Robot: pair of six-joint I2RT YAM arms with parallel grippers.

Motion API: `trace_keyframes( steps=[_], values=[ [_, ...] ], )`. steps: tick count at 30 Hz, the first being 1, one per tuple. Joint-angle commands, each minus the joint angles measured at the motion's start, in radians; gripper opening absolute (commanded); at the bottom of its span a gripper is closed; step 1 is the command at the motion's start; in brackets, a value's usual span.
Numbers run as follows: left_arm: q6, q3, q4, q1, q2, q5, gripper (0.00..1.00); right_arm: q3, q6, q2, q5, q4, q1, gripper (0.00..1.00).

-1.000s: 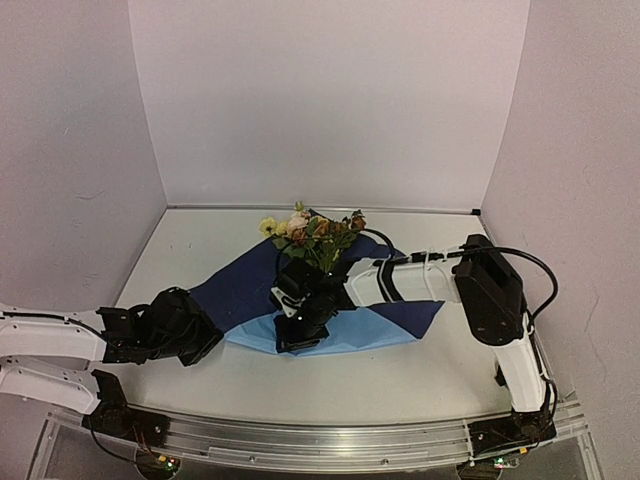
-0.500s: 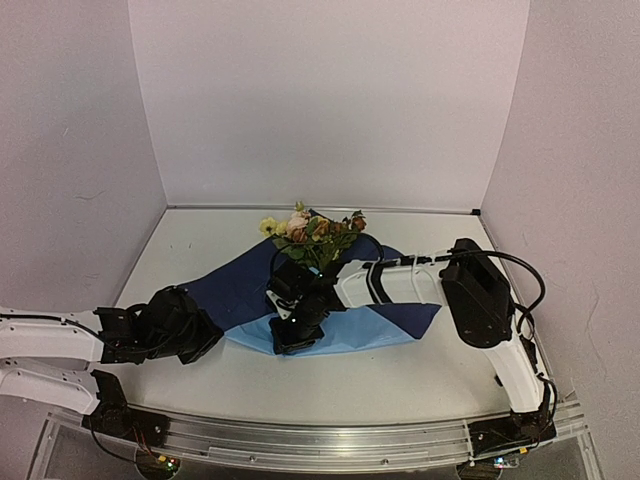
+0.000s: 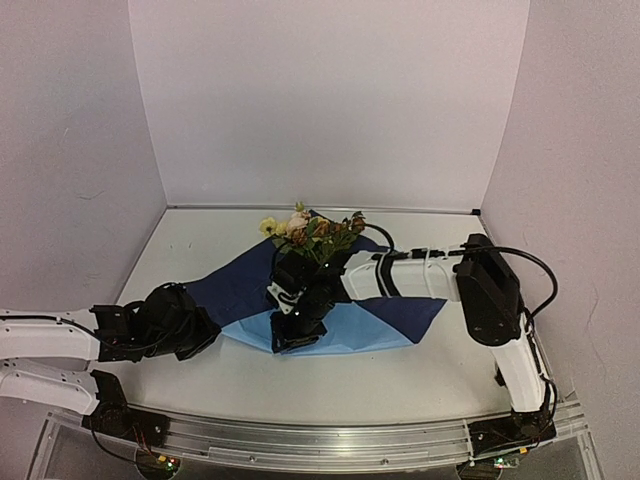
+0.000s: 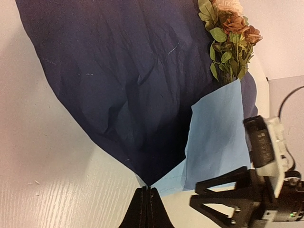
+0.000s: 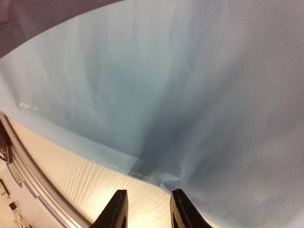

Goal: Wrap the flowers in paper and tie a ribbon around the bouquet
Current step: Fold the 1/4-folded wrapping paper at the center of the board.

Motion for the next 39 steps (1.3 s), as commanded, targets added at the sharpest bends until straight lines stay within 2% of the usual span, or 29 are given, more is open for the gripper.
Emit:
trace_keyframes(
  steps=[1,8,15,28,39],
  values=[
    [0.099,0.075,-0.045,-0.004,-0.017,-0.041,0.0,-0.066,0.007,-0.192,-0.035,-0.032,-0.041,0.32],
    [0.286,0.213,-0.075,-0.004,0.064,-0.023,0.0,-0.287,-0.018,-0.322,0.005,-0.049,-0.123,0.27],
    [0.432,0.319,-0.051,-0.004,0.183,0.065,0.0,-0.461,-0.039,-0.388,0.088,-0.047,-0.184,0.22],
    [0.665,0.583,0.013,-0.013,0.476,0.28,0.0,-0.5,0.011,-0.315,0.164,-0.005,-0.203,0.12],
    [0.79,0.781,0.022,-0.056,0.756,0.426,0.0,-0.62,0.118,-0.435,0.147,0.109,-0.229,0.12]
  ],
)
